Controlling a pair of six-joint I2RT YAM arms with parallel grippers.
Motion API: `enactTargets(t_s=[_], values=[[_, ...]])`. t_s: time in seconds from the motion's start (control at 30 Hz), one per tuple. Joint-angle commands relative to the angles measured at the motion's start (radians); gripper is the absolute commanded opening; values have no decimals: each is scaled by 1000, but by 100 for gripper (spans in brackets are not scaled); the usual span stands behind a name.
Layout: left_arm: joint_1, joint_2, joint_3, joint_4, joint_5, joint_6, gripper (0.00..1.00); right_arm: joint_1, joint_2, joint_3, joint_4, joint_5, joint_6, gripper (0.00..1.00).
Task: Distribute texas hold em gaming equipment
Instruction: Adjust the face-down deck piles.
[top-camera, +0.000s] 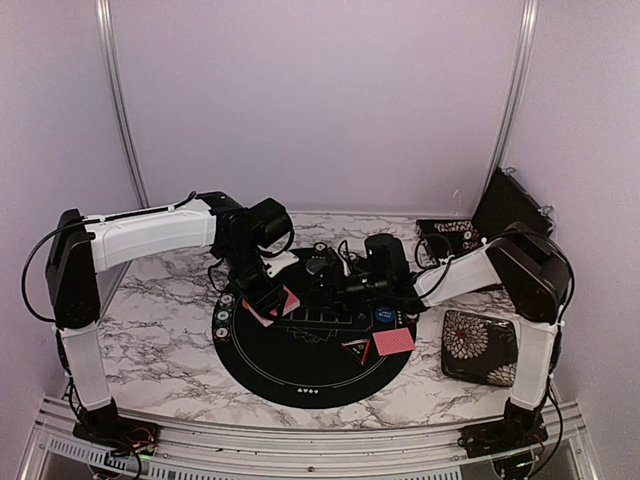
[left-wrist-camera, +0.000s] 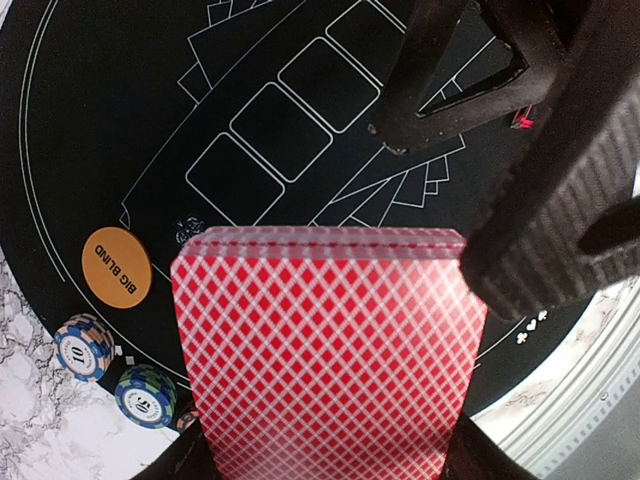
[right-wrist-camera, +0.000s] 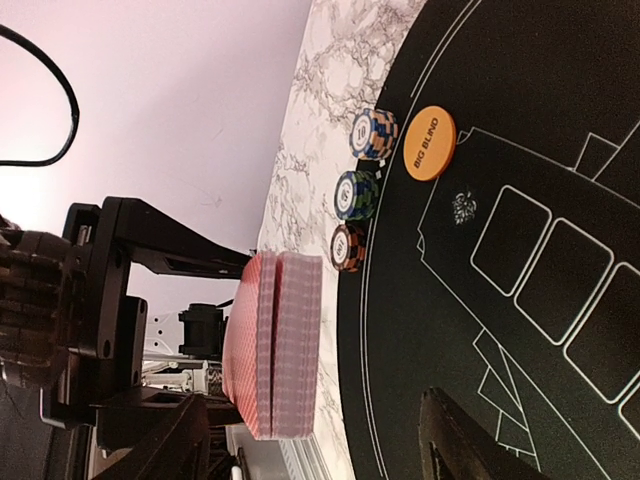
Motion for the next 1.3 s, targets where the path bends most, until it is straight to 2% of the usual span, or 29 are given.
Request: enactTargets(t_s=[0.0, 0.67, 1.27], values=[[-1, -52, -6, 13, 11, 1, 45, 20, 33, 49, 44, -18, 18, 69], [-2, -58, -12, 12, 8, 4, 45, 57, 102, 120, 71, -30, 53, 68], [-2, -64, -14, 12, 3, 6, 45, 65, 136, 165, 56, -30, 52, 62]])
